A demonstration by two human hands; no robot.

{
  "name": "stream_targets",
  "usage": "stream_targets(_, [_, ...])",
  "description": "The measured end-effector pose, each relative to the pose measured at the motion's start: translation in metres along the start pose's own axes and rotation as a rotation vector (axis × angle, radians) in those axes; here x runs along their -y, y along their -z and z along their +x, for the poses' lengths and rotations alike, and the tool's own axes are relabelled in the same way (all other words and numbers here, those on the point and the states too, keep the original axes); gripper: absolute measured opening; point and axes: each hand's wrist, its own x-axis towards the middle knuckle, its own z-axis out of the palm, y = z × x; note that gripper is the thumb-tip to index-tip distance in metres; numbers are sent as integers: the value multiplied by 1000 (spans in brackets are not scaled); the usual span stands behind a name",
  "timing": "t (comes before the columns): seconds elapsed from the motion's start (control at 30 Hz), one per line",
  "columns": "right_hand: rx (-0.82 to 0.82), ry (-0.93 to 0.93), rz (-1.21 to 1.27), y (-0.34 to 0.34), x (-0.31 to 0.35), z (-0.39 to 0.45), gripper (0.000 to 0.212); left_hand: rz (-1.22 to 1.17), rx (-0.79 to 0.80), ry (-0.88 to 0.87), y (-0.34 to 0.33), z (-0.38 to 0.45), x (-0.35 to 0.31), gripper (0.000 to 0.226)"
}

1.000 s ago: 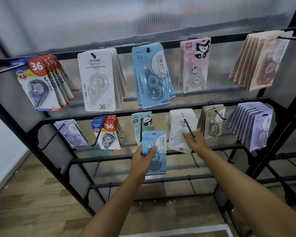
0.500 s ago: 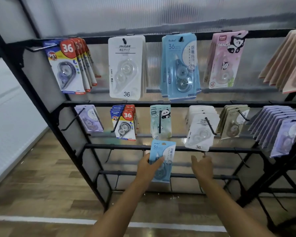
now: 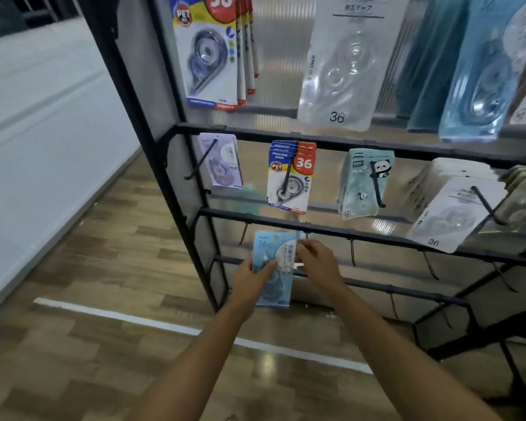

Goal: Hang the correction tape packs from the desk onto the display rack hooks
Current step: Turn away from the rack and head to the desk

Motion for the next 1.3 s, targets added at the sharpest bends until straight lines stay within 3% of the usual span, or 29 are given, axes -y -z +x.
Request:
stream_targets(0.13, [35,-44,30,-51,5,13,6,33,-13,31,43,19,11,29])
stream_targets(0.23, [11,-63,-26,-84,-1,25,4,95,-27,38,71,36,23,19])
stream_targets(0.5, [-63,-126,-49,-144,-41,52,21,299,-57,39,117,68,58,28])
stream_targets(0.97, [-122,-242,-221,-164,-94,120,12,423,-21,155,108,131,96,32])
stream_targets(1.3, [-124,-174,-279,-161,-105,129,9,466,-15,169,99,147,113,32])
